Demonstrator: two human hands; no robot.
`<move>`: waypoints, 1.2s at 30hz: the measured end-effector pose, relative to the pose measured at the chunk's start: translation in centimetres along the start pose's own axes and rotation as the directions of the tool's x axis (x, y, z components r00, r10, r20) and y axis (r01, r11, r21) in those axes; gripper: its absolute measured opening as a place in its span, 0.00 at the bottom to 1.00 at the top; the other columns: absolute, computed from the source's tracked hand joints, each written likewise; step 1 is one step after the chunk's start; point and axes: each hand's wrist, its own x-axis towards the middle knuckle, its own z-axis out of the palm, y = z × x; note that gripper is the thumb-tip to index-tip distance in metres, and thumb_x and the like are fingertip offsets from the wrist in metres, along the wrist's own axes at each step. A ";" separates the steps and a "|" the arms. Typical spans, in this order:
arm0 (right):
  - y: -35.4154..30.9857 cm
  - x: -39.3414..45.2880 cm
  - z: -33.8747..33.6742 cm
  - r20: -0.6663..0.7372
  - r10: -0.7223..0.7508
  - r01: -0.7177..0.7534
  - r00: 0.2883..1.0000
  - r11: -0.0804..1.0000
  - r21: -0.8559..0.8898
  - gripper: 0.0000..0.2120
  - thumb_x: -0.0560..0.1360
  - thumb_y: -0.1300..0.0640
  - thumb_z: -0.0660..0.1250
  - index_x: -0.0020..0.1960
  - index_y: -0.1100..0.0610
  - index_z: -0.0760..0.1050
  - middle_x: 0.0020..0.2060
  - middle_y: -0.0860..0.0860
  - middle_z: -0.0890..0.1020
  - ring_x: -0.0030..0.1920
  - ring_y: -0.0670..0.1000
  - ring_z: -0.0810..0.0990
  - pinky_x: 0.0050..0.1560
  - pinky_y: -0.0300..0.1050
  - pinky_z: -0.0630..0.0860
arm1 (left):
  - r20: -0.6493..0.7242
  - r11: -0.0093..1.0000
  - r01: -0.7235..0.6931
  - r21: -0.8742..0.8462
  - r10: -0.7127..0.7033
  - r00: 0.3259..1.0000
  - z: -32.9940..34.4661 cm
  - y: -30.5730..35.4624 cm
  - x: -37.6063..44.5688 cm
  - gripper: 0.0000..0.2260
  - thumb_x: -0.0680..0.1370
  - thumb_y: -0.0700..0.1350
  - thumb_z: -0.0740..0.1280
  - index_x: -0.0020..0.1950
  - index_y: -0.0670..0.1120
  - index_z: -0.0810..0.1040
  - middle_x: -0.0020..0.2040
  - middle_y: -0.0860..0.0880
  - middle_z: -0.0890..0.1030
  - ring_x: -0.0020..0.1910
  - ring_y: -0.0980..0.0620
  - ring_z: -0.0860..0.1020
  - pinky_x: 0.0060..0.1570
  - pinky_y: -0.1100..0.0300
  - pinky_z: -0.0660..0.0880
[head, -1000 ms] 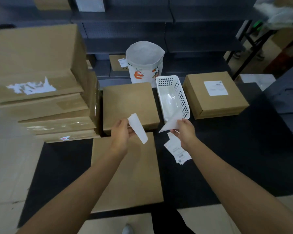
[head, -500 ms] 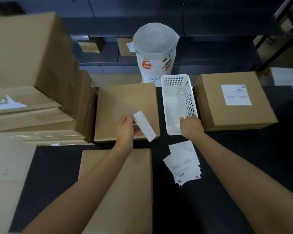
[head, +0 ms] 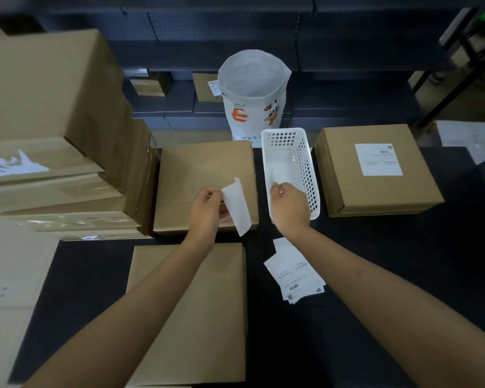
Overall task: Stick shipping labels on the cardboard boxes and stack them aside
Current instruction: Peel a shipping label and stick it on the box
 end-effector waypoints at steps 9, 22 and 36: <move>-2.2 -7.1 -1.3 0.536 0.183 -0.486 0.824 0.713 0.505 0.30 0.79 0.35 0.50 0.48 0.60 0.76 0.42 0.57 0.84 0.35 0.53 0.82 0.31 0.39 0.76 | 0.341 0.898 -0.389 0.205 0.307 0.889 -5.3 1.5 -3.6 0.06 0.81 0.41 0.62 0.44 0.48 0.74 0.42 0.51 0.77 0.42 0.55 0.76 0.44 0.62 0.75; -1.6 -20.4 4.4 0.648 0.104 -0.527 0.755 0.684 0.505 0.17 0.74 0.58 0.69 0.61 0.60 0.77 0.53 0.55 0.83 0.50 0.53 0.82 0.43 0.42 0.78 | 0.739 0.246 -0.900 0.359 0.514 0.435 -20.3 -4.1 -9.9 0.06 0.78 0.40 0.67 0.52 0.46 0.81 0.51 0.52 0.82 0.49 0.57 0.79 0.49 0.65 0.75; 1.9 -23.8 7.5 0.479 0.162 -0.466 0.863 0.622 0.630 0.11 0.78 0.59 0.66 0.60 0.56 0.76 0.53 0.52 0.84 0.50 0.49 0.82 0.44 0.39 0.77 | 0.370 0.867 -0.383 0.317 0.259 0.892 -22.5 -10.1 -12.1 0.07 0.79 0.40 0.65 0.50 0.49 0.82 0.47 0.57 0.83 0.49 0.61 0.79 0.52 0.70 0.73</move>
